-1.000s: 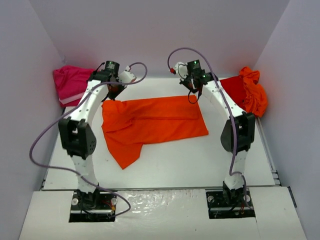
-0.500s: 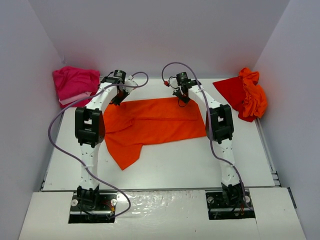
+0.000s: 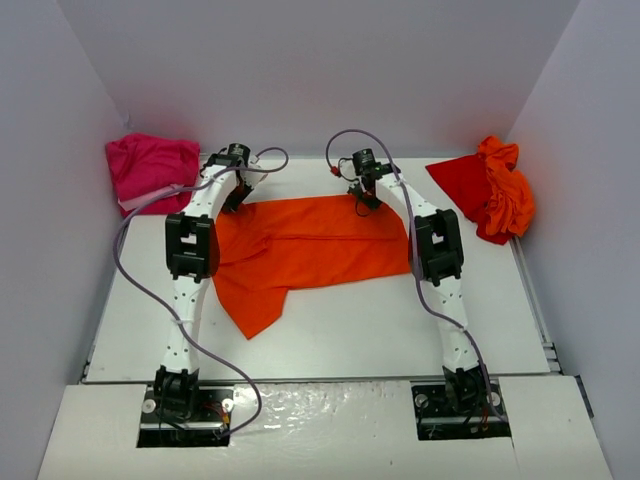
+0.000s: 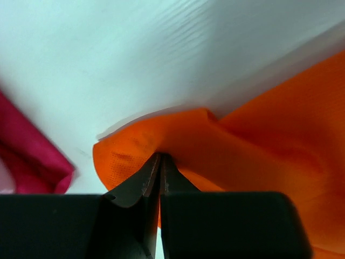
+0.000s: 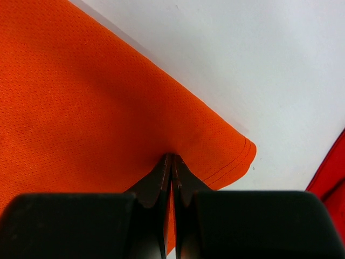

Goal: Fold and stack the t-shirts
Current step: Fold the flattened tshirt in 1/3 of the way

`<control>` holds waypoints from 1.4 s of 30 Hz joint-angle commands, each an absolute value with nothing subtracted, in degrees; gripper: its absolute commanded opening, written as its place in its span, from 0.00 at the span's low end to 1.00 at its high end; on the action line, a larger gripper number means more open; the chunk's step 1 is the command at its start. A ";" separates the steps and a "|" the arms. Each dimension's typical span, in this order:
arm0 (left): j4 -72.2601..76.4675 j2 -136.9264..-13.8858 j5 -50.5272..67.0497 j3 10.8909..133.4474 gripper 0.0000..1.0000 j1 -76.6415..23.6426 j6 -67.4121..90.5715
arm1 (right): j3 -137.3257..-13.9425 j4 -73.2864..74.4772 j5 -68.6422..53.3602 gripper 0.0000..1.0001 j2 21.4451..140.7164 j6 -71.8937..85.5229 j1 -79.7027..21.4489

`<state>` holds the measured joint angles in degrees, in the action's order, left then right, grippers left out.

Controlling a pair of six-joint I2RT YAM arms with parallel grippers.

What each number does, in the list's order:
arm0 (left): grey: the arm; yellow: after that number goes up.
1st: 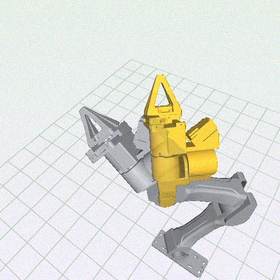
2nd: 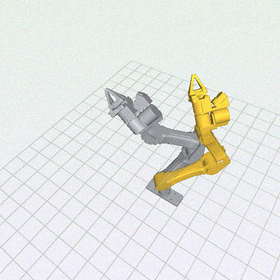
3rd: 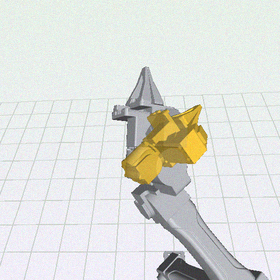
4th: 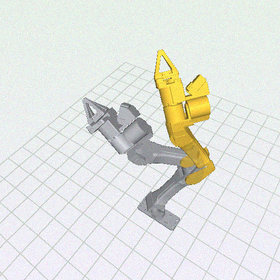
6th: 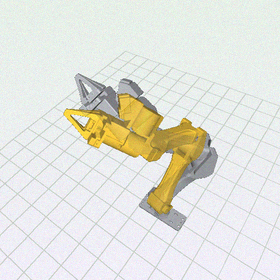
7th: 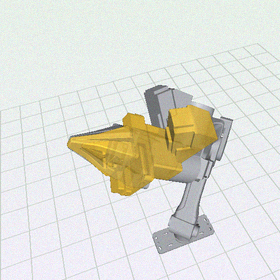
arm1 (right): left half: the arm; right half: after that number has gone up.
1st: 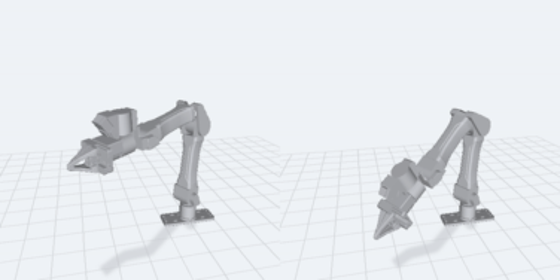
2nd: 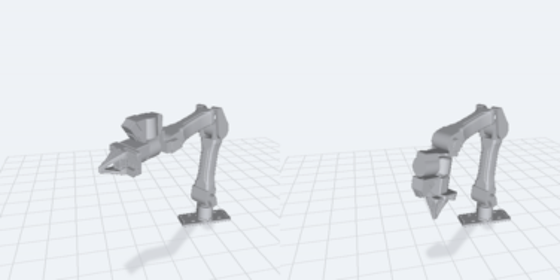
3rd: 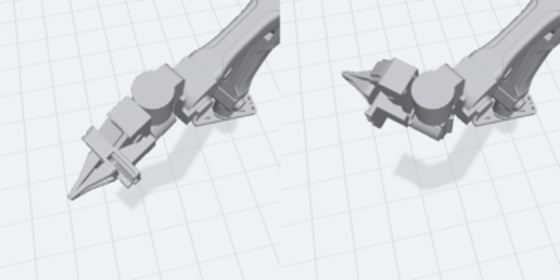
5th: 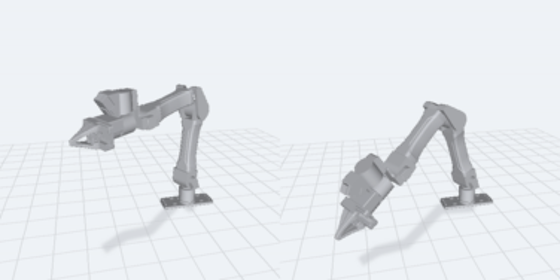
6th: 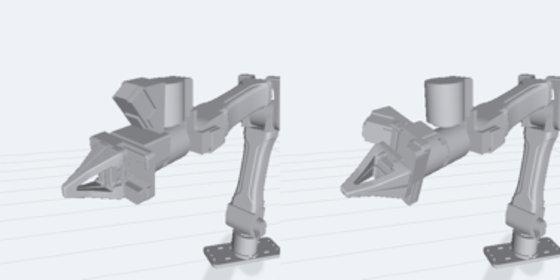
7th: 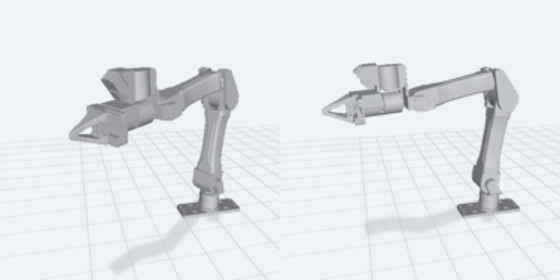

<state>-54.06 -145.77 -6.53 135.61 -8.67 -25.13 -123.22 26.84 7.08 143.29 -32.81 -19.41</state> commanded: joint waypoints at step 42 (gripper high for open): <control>-53.88 -118.64 -4.57 127.28 0.43 -5.41 -19.45 | -118.62 26.89 13.74 0.43 126.27 -24.71 -14.35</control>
<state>-53.77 -126.50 -7.02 129.64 -4.83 -20.41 -120.45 27.78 12.21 138.09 -26.63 -13.96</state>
